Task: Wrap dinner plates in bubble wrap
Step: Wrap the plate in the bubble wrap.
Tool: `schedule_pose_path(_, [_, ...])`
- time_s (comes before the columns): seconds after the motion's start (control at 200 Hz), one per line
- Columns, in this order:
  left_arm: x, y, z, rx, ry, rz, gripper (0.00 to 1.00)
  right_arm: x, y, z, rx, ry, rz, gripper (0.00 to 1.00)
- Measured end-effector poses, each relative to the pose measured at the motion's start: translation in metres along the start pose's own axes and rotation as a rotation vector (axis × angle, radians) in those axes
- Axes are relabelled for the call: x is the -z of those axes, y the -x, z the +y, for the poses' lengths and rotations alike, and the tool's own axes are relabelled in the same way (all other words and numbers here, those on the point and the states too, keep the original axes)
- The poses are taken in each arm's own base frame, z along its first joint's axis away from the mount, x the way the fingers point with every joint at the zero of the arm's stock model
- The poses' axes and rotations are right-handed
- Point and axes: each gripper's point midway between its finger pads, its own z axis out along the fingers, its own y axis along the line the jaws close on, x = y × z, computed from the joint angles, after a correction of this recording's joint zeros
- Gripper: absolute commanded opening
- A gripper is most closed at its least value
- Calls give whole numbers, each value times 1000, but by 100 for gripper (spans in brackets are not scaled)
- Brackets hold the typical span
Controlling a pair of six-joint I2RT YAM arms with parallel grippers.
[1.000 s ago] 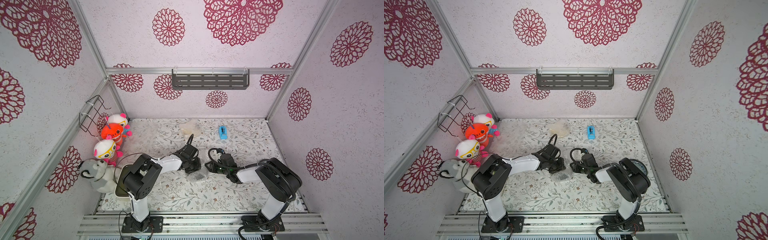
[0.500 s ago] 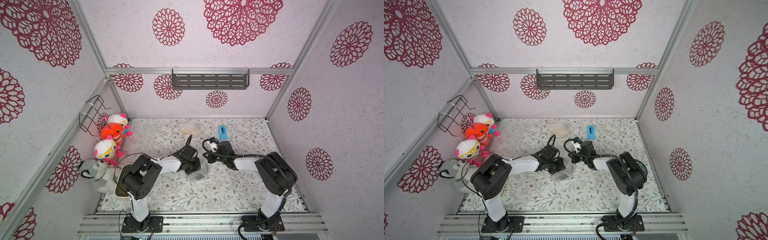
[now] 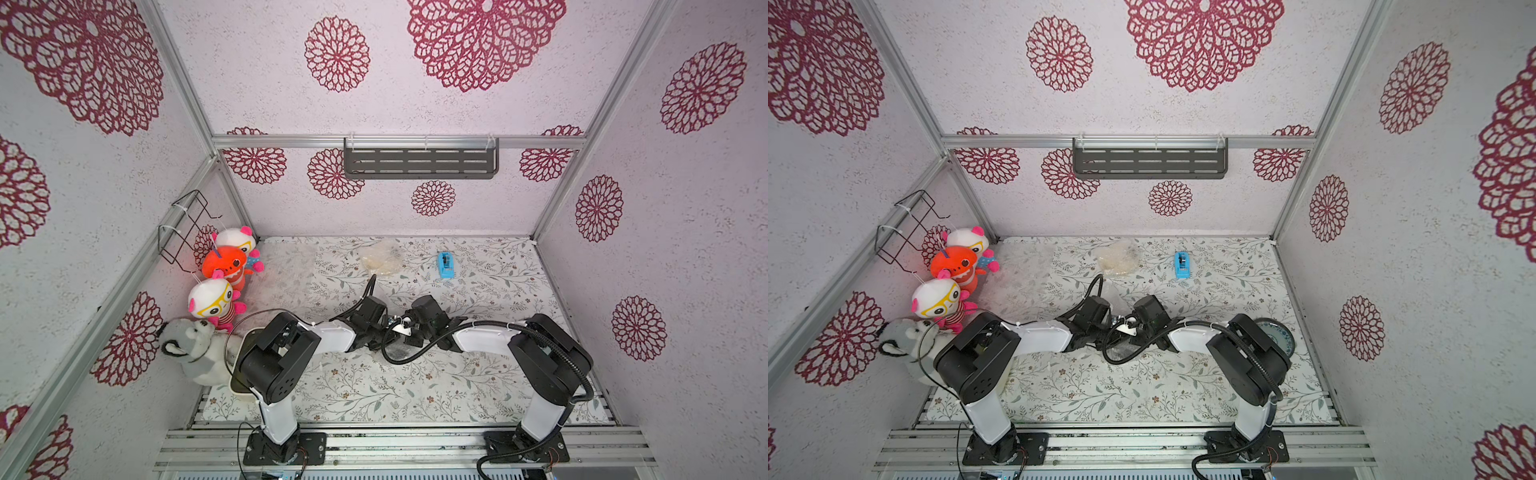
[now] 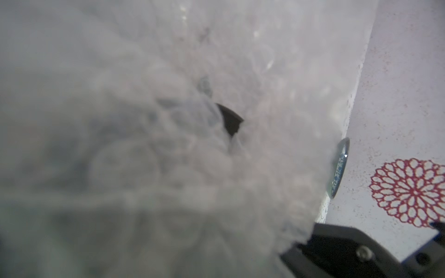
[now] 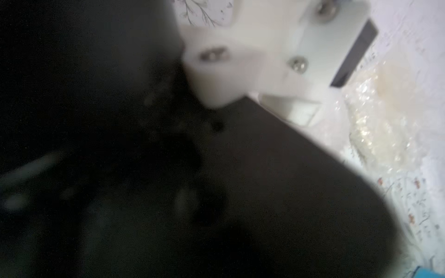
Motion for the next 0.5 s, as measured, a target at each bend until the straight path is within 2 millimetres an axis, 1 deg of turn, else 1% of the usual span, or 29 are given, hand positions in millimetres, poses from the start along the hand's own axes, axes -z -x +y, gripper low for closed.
schedule_pose_path(0.06, [6, 0, 4, 5, -20, -10, 23, -1, 7, 2, 52, -12, -12, 0])
schedule_pose_path(0.195, [13, 2, 9, 14, -62, 0, 25, -1, 15, 0, 120, -43, -17, 0])
schedule_pose_path(0.215, [13, 2, 9, 13, -65, 0, 23, -1, 15, -1, 127, -47, -16, 0])
schedule_pose_path(0.285, [14, 3, 10, 5, -74, 4, 9, -2, 17, -1, 132, -41, -18, 0])
schedule_pose_path(0.37, [15, 5, 17, 5, -57, 5, 0, -2, 17, 5, 114, 0, -29, 0])
schedule_pose_path(0.435, [15, 9, 21, 7, -44, -1, 0, -1, 12, 6, 83, 32, -34, 0])
schedule_pose_path(0.5, [16, 15, 23, 14, -34, -17, 0, 0, 2, 3, 39, 54, -23, 0])
